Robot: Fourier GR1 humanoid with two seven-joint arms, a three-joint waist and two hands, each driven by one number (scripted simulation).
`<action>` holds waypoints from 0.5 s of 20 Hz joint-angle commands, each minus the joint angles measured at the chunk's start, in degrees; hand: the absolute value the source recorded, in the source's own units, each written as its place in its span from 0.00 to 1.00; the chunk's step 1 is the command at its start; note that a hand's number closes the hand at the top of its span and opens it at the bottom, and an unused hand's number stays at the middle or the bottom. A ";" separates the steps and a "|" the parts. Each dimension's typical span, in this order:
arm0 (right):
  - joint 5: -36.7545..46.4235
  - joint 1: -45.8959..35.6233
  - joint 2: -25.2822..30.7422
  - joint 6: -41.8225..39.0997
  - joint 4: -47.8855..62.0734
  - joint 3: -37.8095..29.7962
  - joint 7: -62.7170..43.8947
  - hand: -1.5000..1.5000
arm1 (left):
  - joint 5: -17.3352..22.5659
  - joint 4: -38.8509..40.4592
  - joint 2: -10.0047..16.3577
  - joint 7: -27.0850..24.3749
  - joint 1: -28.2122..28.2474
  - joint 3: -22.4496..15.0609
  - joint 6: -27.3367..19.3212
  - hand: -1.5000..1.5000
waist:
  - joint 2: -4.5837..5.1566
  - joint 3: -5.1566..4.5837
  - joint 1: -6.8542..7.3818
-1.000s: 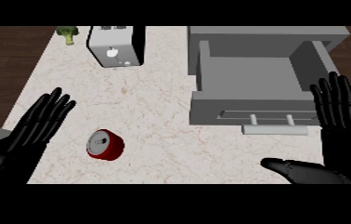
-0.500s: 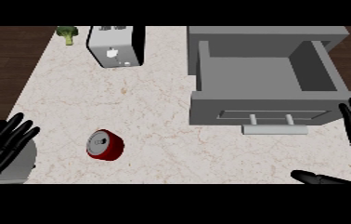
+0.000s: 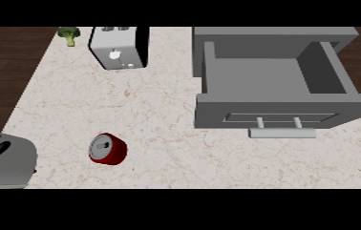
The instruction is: Pick up the can, place it into the drawer and close the drawer
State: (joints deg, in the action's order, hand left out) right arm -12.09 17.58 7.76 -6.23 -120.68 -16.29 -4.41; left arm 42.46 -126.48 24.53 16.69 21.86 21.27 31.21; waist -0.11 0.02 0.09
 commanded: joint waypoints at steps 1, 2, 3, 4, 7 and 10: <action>-5.51 3.99 1.21 -3.49 -3.14 -4.80 -0.04 0.00 | 7.44 2.12 2.70 5.11 -1.65 3.00 -2.04 0.00 | 0.00 0.01 -0.49; -2.43 2.49 -0.02 -2.71 -0.86 -2.54 0.70 0.00 | 7.83 2.07 0.15 4.47 1.52 2.18 0.06 0.00 | 0.01 -0.01 -0.03; -5.66 4.33 1.39 -5.41 -0.01 -5.78 2.29 0.00 | 8.30 1.67 0.20 5.84 1.47 1.81 -1.04 0.00 | -0.01 0.01 -0.23; -3.71 2.71 1.27 -4.81 0.88 -4.55 1.26 0.00 | 8.44 4.16 0.44 6.57 -3.20 0.59 -2.90 0.00 | 0.09 0.00 -0.37; -8.09 3.99 2.44 -6.75 -1.69 -7.86 -0.17 0.00 | 9.11 3.30 -1.86 8.38 -1.87 -0.65 -3.47 0.00 | 0.02 -0.01 -0.32; -3.84 4.13 -0.91 -5.25 -3.36 -4.79 -0.60 0.00 | 11.64 4.52 0.17 12.98 -6.08 -0.60 -6.92 0.00 | 0.09 -0.02 -0.35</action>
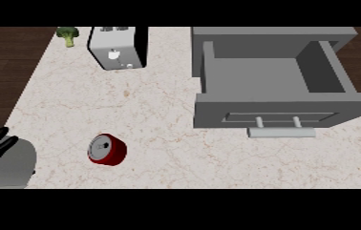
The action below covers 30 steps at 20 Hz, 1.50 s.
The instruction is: Pick up the can, place it into the drawer and close the drawer
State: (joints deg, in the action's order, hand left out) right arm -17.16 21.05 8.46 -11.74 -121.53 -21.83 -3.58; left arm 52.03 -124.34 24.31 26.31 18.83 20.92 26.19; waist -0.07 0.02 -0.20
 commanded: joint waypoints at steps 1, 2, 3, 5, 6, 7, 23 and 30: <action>-0.57 -1.00 -0.32 -1.00 1.46 -1.36 -0.28 0.00 | 2.61 -2.04 -0.65 5.45 -3.45 -1.84 -5.66 0.00 | 0.03 0.00 0.04; -3.07 0.51 0.70 -2.03 -1.30 -2.82 -2.06 0.00 | 1.25 1.72 -0.12 5.92 -5.96 -3.14 -5.70 0.00 | 0.05 -0.01 -0.29; -1.45 0.42 -0.84 -3.01 2.04 -2.77 2.09 0.00 | 0.35 1.01 -1.69 5.98 -4.79 -4.09 -4.49 0.00 | 0.03 -0.01 -0.10; -7.23 2.59 1.92 -7.20 2.36 -7.62 1.53 0.00 | -3.31 0.81 -4.44 4.90 -3.86 -5.11 -3.99 0.00 | -0.01 -0.01 -0.16; -6.91 2.31 1.51 -4.90 -2.80 -7.00 -2.20 0.00 | -6.10 0.36 -6.81 4.60 -4.90 -7.93 -5.59 0.00 | 0.00 -0.02 -0.22; -5.15 5.71 -1.25 -9.02 2.37 -7.20 5.64 0.00 | -7.20 0.23 -8.23 2.84 -0.29 -6.99 -2.01 0.00 | -0.06 -0.01 -0.08; -13.21 3.51 0.63 -10.49 -4.02 -14.46 -5.76 0.00 | -29.06 23.15 -15.41 -10.86 -11.55 -11.86 1.81 0.00 | 0.07 -0.07 -0.21; -9.69 3.14 -1.79 -13.03 -1.20 -15.64 -3.45 0.00 | -37.10 31.90 -17.66 -20.05 -11.83 -11.27 1.50 0.00 | 0.09 -0.06 -0.22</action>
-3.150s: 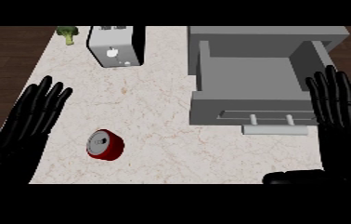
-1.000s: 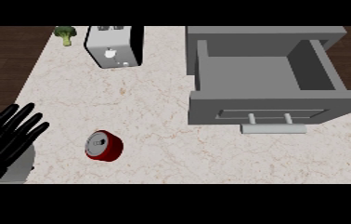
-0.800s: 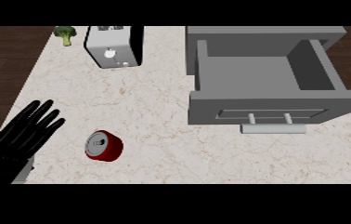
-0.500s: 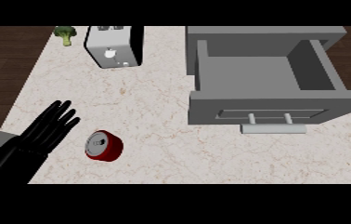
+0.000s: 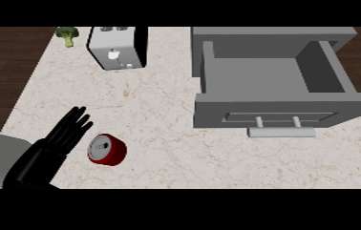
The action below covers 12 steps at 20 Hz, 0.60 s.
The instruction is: Pick up the can, place it into the drawer and close the drawer
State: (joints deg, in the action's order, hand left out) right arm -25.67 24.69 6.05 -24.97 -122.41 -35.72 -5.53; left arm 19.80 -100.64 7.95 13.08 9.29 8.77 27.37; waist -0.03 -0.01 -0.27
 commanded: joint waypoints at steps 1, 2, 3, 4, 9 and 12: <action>0.34 -0.23 -2.14 -0.40 -2.93 -0.25 -1.75 0.00 | -2.48 3.99 -0.65 -2.75 -1.61 0.88 -0.54 0.00 | -0.01 0.00 0.04; -0.71 -1.89 -0.42 1.63 -2.91 -0.17 -4.05 0.00 | -7.91 10.40 -1.39 -9.85 -3.20 0.92 -0.25 0.00 | 0.05 -0.03 -0.05; -0.48 -0.77 -0.92 -1.68 0.07 -1.66 -0.74 0.00 | -7.48 9.66 -1.41 -11.19 -0.65 0.97 0.84 0.00 | 0.00 -0.01 0.03; 0.92 -0.37 -1.20 -4.83 4.52 -2.12 3.21 0.00 | -7.82 12.27 -1.78 -10.25 -4.44 0.93 -1.10 0.00 | 0.02 0.01 -0.12; 0.47 -0.40 -2.52 -2.08 -2.40 -1.40 -3.12 0.00 | -6.43 23.62 3.94 -16.01 -7.57 6.18 3.97 0.00 | 0.05 -0.02 -0.04; -2.40 -1.78 -1.36 -0.96 -4.22 -3.11 -6.04 0.00 | -9.27 24.24 3.98 -19.12 -4.94 5.83 3.68 0.00 | 0.01 -0.02 0.10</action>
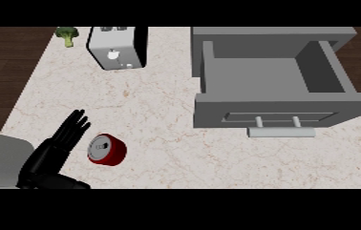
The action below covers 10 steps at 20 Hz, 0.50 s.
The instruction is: Pick up the can, place it into the drawer and close the drawer
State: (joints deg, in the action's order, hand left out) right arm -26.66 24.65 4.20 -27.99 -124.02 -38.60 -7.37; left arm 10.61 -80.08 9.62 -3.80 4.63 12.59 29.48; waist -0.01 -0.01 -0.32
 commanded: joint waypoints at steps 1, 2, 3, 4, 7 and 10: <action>-1.85 -1.34 0.93 -0.10 -1.45 -0.70 -3.04 0.00 | -2.37 9.69 2.16 -5.99 -2.60 1.93 1.36 0.00 | 0.02 -0.02 -0.02; 0.77 -0.13 -2.82 0.76 -4.29 0.46 -3.29 0.00 | -2.98 4.36 0.13 -5.11 1.51 -0.01 0.50 0.00 | -0.03 0.00 0.13; 1.56 0.26 -2.25 -1.77 -1.26 0.08 -0.30 0.00 | -7.54 15.49 -0.20 -11.99 -4.58 -0.11 -1.18 0.00 | 0.06 -0.03 -0.29; 5.52 -1.27 -4.03 -0.19 -1.45 2.50 0.28 0.00 | -7.10 15.75 -0.30 -10.68 -6.63 -0.25 -2.09 0.00 | 0.06 -0.02 -0.11; 0.03 -1.06 -2.24 -1.13 -1.05 -1.29 -1.57 0.00 | -6.41 15.33 0.66 -10.18 -5.07 -0.49 -0.46 0.00 | -0.02 0.00 0.02; -2.58 -3.21 1.69 -0.43 0.32 -3.28 -3.51 0.00 | -8.84 26.09 1.41 -17.96 -6.82 0.32 0.18 0.00 | 0.06 -0.03 -0.09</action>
State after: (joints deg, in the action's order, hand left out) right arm -28.31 23.79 4.05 -28.91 -124.86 -40.59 -9.62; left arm 4.38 -62.88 10.58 -15.40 -0.10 12.77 29.50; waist 0.00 -0.03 -0.41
